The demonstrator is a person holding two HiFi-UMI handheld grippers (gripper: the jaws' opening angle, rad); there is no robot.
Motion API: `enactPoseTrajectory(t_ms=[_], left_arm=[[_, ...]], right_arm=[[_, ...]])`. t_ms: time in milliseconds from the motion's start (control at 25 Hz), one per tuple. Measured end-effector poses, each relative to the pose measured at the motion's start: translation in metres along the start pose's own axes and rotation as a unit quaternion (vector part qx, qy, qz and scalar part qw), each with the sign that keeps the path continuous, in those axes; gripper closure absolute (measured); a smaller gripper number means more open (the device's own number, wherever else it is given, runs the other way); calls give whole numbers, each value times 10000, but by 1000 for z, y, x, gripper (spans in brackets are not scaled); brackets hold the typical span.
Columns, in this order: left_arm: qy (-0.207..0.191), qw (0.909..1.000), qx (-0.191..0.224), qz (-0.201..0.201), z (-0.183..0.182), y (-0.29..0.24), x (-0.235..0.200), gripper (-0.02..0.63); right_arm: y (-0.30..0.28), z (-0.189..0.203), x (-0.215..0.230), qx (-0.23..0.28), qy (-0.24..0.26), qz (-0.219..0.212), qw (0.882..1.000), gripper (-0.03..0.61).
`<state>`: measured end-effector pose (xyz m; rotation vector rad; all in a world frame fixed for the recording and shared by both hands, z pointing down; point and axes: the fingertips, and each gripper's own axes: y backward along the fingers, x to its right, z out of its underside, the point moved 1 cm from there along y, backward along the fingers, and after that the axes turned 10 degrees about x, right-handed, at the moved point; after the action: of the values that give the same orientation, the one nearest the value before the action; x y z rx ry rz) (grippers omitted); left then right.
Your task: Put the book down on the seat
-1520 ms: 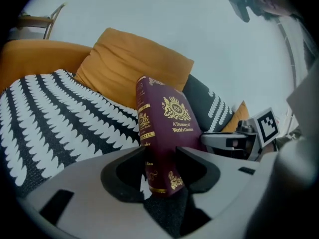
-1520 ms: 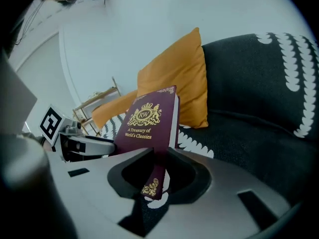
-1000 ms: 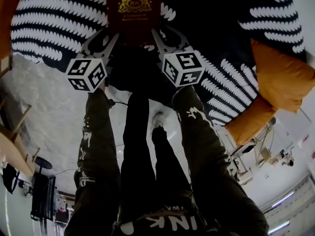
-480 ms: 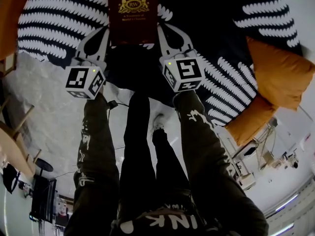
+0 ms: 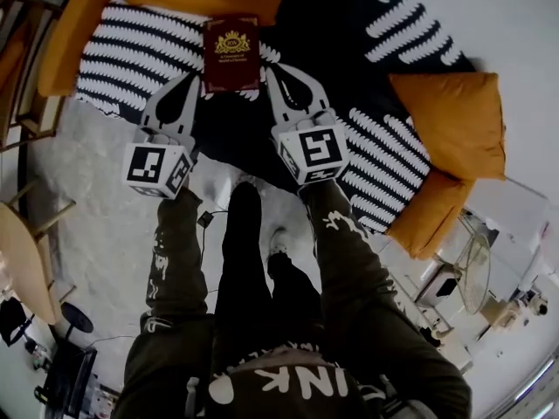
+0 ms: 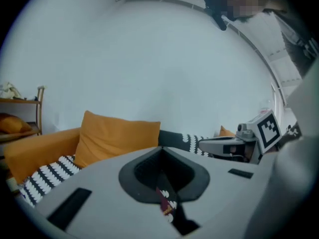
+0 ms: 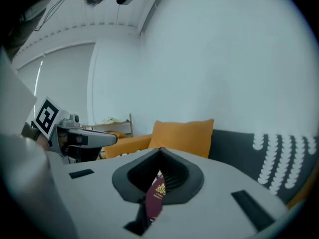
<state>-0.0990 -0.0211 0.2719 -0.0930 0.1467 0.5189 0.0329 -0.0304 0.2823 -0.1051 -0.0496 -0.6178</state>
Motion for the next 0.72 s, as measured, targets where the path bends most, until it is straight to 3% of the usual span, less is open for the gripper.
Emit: enactPoseTrajectory(t_ms=[240,400,560,720], left_arm=[[-480,9969,616,-75,-139,80,86,611],[-675,9941,844,41,-219,146,169,611],[-910,9908,977,209,-278,211,257,611],[-982,9888,1090,255,-308,267,316,611]], right_arm=[[101,-147,-48,759,229,-149,9967,568],[190,-229,-90,1068,303,-226,9936,568],[277,-295,-128,1384,363,-338,9891,568],[343,-334,-160,1582,468,-432,9853,568]])
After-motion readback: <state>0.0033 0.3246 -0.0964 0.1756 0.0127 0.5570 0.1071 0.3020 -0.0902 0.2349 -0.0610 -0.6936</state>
